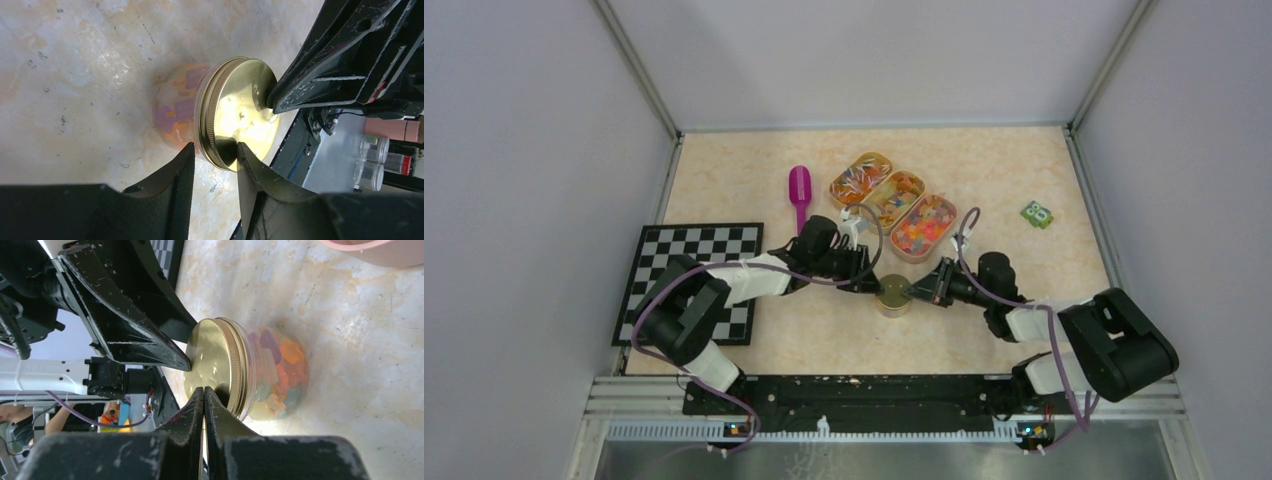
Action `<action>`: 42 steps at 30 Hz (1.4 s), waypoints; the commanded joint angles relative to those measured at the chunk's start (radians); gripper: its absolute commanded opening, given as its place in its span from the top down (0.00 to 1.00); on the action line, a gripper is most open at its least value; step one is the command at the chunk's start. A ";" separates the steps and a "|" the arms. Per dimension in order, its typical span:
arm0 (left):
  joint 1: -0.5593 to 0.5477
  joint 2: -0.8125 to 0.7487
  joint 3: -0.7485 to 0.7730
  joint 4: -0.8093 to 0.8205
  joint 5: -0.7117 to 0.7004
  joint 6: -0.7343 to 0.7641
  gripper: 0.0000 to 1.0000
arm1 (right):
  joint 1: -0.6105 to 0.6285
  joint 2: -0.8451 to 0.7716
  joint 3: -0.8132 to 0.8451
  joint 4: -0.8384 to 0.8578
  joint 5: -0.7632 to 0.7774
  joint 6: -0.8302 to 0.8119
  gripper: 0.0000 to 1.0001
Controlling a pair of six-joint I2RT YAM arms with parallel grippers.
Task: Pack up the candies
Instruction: Close the bottle lid on the packing bottle.
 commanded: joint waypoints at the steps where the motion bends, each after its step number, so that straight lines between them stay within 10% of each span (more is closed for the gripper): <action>1: -0.005 0.039 -0.083 -0.101 -0.054 0.005 0.60 | 0.001 0.139 -0.098 -0.056 0.074 -0.069 1.00; 19: -0.005 0.036 -0.029 -0.102 0.004 0.009 0.56 | 0.001 -0.138 0.155 -0.113 -0.204 0.037 1.00; 36: -0.005 0.097 0.004 -0.211 -0.070 0.041 0.66 | -0.002 0.271 -0.038 0.253 -0.128 0.102 1.00; 42: -0.005 0.031 0.038 -0.204 -0.039 0.034 0.49 | -0.003 0.119 0.023 0.169 -0.146 0.131 1.00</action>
